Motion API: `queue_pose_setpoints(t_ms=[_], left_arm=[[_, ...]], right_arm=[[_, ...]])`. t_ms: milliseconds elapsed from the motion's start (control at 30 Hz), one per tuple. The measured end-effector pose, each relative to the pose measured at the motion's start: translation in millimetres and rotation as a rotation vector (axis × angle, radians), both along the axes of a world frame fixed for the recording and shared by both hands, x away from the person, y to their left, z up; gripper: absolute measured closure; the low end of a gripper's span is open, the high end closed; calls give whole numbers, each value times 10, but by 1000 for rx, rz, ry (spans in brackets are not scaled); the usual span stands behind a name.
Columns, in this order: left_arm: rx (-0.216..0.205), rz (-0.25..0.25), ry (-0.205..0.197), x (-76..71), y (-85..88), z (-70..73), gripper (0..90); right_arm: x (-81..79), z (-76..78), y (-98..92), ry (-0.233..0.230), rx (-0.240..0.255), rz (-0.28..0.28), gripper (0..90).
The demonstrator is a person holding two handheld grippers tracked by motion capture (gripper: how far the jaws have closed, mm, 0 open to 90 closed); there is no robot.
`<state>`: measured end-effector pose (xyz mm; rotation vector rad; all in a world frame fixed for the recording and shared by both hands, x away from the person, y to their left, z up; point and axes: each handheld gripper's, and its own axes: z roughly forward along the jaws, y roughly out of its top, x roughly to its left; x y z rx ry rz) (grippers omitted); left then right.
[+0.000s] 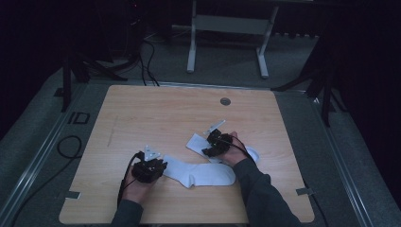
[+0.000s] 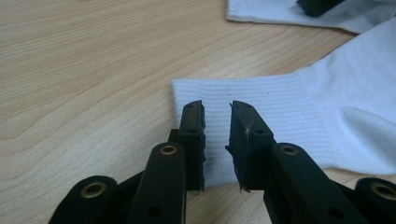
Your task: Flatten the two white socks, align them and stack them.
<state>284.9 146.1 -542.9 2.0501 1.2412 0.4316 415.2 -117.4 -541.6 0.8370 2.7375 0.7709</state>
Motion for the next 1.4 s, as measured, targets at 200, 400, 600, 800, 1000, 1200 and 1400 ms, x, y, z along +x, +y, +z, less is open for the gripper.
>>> queue_pose_setpoints(t_ms=[200,400,600,800,1000,1200,1400], left_arm=[[1,-2,6,1,-7,-8,747],[2,-6,11,8,-12,-21,747],[5,-8,14,9,-21,-28,747],[4,-4,18,13,-16,-36,747],[7,-7,20,14,-22,-41,747],[10,-8,26,17,-30,-52,747],[27,-13,32,20,-51,-70,747]], right_arm=[[14,-1,-25,-5,5,5,614],[39,5,-59,-24,-4,-1,817],[57,7,-92,-16,8,-8,831],[51,76,-196,-24,24,-24,832],[-3,248,-290,-55,35,-21,832],[-59,436,-375,-85,58,-18,833],[-141,660,-436,-117,95,-7,833]])
